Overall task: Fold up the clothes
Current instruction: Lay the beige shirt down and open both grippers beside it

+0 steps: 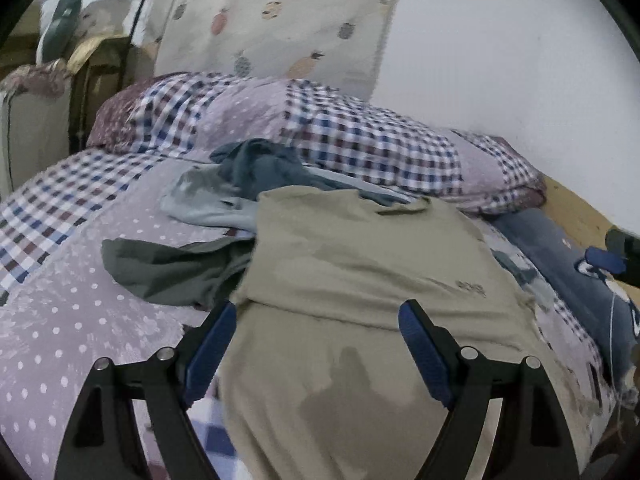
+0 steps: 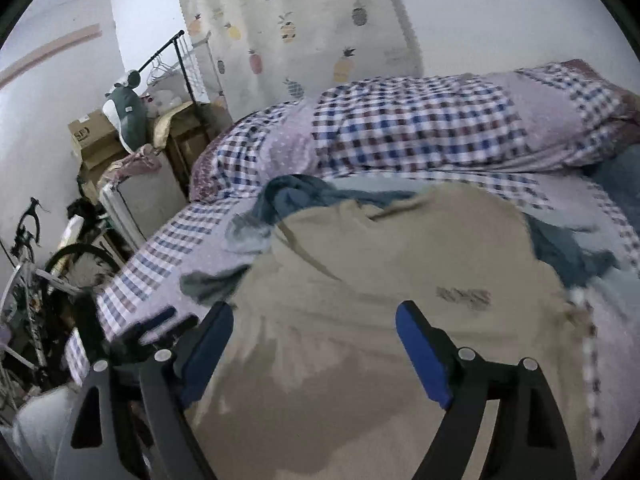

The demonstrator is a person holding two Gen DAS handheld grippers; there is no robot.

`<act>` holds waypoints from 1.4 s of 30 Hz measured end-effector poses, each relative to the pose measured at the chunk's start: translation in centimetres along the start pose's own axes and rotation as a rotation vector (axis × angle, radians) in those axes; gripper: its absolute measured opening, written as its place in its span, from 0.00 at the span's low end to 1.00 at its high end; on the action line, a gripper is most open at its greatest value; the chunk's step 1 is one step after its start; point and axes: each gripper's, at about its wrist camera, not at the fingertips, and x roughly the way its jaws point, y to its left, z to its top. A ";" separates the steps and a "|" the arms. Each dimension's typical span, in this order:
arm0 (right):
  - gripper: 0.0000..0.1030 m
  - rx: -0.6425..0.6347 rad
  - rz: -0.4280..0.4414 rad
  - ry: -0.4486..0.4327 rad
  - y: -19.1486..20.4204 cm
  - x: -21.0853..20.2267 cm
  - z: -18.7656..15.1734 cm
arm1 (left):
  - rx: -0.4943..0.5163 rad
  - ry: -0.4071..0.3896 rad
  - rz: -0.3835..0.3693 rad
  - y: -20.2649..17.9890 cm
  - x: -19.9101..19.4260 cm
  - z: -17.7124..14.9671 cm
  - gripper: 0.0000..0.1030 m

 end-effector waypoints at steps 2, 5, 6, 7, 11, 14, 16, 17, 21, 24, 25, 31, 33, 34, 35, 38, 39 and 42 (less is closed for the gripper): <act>0.84 0.001 -0.013 -0.002 -0.8 -2.3 -1.9 | 0.040 0.001 -0.009 -1.9 -1.3 -0.7 0.84; 0.84 0.021 -0.017 -0.016 -2.1 -6.0 -4.3 | 0.108 0.003 -0.026 -5.2 -3.0 -1.7 0.84; 0.84 0.027 -0.017 -0.024 -2.6 -7.3 -5.1 | 0.128 0.002 -0.030 -6.3 -3.6 -2.2 0.84; 0.84 0.033 -0.021 -0.035 -3.1 -8.7 -5.9 | 0.147 0.001 -0.034 -7.4 -4.3 -2.6 0.84; 0.87 0.059 -0.073 -0.115 -5.9 -13.8 -8.8 | 0.213 0.013 -0.069 -11.7 -6.5 -5.0 0.84; 0.88 0.122 -0.130 -0.168 -8.9 -16.4 -10.8 | 0.260 0.038 -0.107 -15.1 -7.7 -7.2 0.84; 0.88 0.173 -0.160 -0.191 -11.0 -17.5 -11.9 | 0.273 0.066 -0.125 -17.0 -8.2 -8.6 0.84; 0.88 0.197 -0.173 -0.205 -12.3 -18.1 -12.3 | 0.278 0.079 -0.132 -17.9 -8.4 -9.3 0.84; 0.88 0.309 -0.235 -0.268 -17.1 -20.2 -13.9 | 0.284 0.131 -0.142 -20.9 -8.8 -11.5 0.84; 0.88 0.405 -0.261 -0.312 -20.9 -21.4 -14.9 | 0.279 0.158 -0.147 -22.3 -8.8 -12.2 0.84; 0.88 0.432 -0.269 -0.326 -22.0 -21.7 -15.2 | 0.281 0.164 -0.146 -22.9 -8.8 -12.3 0.84; 0.88 0.579 -0.339 -0.429 -28.3 -22.5 -17.5 | 0.372 0.167 -0.187 -28.2 -8.6 -12.4 0.84; 0.88 0.622 -0.360 -0.436 -29.9 -22.3 -18.6 | 0.421 0.165 -0.205 -30.9 -8.3 -12.7 0.84; 0.88 0.644 -0.370 -0.440 -30.7 -22.2 -19.2 | 0.443 0.163 -0.215 -32.1 -8.1 -12.9 0.84; 0.88 0.658 -0.379 -0.435 -31.3 -22.0 -19.6 | 0.469 0.162 -0.233 -33.7 -7.8 -13.2 0.84; 0.88 0.675 -0.387 -0.411 -32.5 -21.6 -20.5 | 0.530 0.174 -0.282 -38.1 -6.8 -14.4 0.84; 0.88 0.677 -0.377 -0.413 -32.7 -21.7 -20.6 | 0.548 0.186 -0.299 -39.7 -6.3 -15.0 0.84; 0.88 0.657 -0.360 -0.429 -32.6 -22.1 -20.7 | 0.616 0.207 -0.331 -43.1 -5.3 -16.7 0.84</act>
